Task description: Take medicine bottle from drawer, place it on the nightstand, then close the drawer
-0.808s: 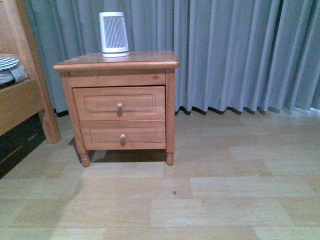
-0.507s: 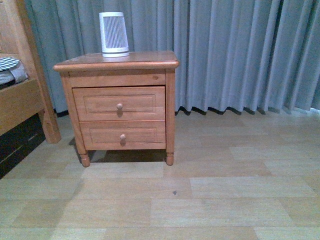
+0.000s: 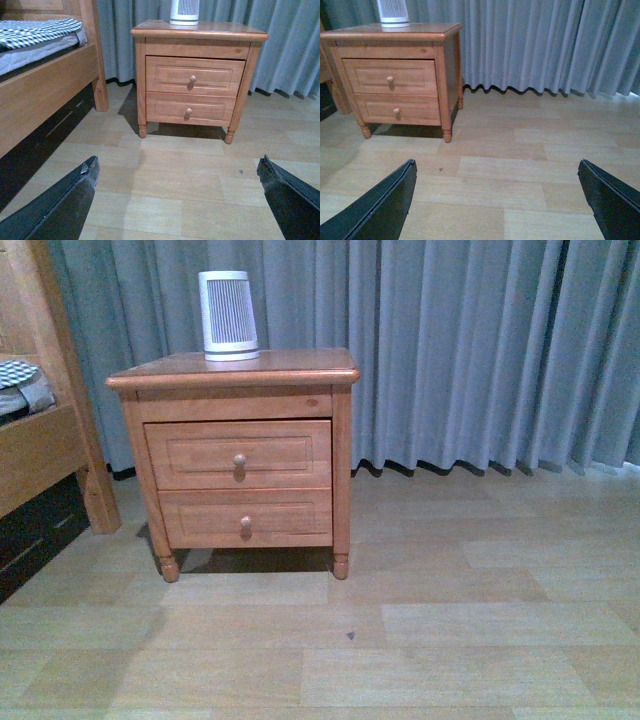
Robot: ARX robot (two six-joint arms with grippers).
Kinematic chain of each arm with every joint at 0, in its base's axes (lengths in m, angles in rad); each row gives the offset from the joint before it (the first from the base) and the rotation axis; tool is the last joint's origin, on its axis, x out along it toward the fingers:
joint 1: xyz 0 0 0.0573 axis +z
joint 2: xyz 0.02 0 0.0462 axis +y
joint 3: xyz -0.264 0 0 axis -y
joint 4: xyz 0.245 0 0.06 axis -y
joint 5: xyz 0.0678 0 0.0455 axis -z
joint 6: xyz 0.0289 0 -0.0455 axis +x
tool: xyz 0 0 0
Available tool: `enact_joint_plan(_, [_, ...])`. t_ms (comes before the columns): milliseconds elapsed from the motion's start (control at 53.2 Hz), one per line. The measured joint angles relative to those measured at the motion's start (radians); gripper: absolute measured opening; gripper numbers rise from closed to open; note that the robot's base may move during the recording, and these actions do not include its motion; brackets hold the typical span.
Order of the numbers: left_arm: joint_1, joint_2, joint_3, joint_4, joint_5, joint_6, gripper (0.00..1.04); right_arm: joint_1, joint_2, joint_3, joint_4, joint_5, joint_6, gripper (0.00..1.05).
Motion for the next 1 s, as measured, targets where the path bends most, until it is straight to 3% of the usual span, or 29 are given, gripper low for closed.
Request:
enact_joint_plan(902, [0.0, 0.0, 0.0, -0.002, -0.001, 0.0, 0.98, 0.0, 0.0, 0.0, 0.0, 0.0, 0.0, 0.98])
enact_joint_plan(996, [0.03, 0.121, 0.076, -0.152, 0.114, -0.082, 0.98, 0.0, 0.0, 0.0, 0.0, 0.002, 0.0, 0.98])
